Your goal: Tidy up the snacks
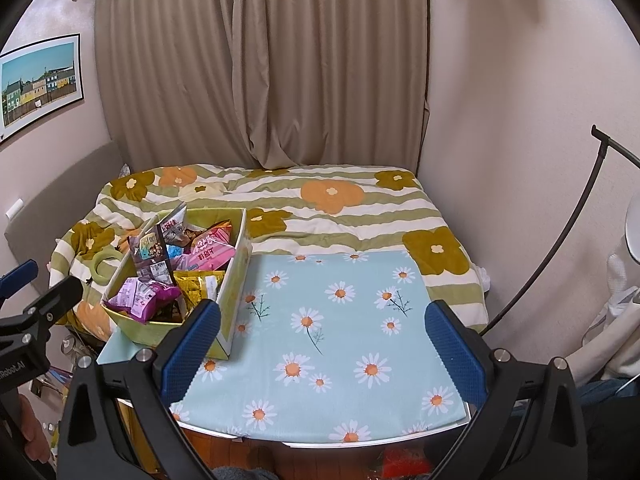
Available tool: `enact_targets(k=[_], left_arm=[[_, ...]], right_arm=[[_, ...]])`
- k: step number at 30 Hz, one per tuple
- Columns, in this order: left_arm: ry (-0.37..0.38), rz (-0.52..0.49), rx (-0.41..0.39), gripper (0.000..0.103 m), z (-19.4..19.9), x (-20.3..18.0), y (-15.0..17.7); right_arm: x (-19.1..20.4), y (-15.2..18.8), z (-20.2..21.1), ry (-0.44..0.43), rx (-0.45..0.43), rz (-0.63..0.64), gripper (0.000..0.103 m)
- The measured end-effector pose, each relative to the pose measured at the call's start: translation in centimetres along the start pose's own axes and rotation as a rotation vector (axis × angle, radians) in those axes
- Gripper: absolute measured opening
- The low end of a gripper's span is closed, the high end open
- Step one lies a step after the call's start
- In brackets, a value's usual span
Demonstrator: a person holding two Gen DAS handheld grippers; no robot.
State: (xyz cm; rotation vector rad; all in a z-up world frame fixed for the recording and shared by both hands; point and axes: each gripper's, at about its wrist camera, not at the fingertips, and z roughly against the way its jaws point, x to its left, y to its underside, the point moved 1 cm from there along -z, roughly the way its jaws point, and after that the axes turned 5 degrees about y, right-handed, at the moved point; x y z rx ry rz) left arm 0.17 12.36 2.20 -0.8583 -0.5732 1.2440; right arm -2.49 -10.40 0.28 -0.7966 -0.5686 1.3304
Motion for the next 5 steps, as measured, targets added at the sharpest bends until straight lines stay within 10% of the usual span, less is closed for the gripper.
enact_targets(k=[5], left_arm=[[-0.009,-0.001,-0.009,0.103,-0.01,0.55,0.07]], right_arm=[[0.15,0.04,-0.03,-0.001,-0.001,-0.002,0.102]])
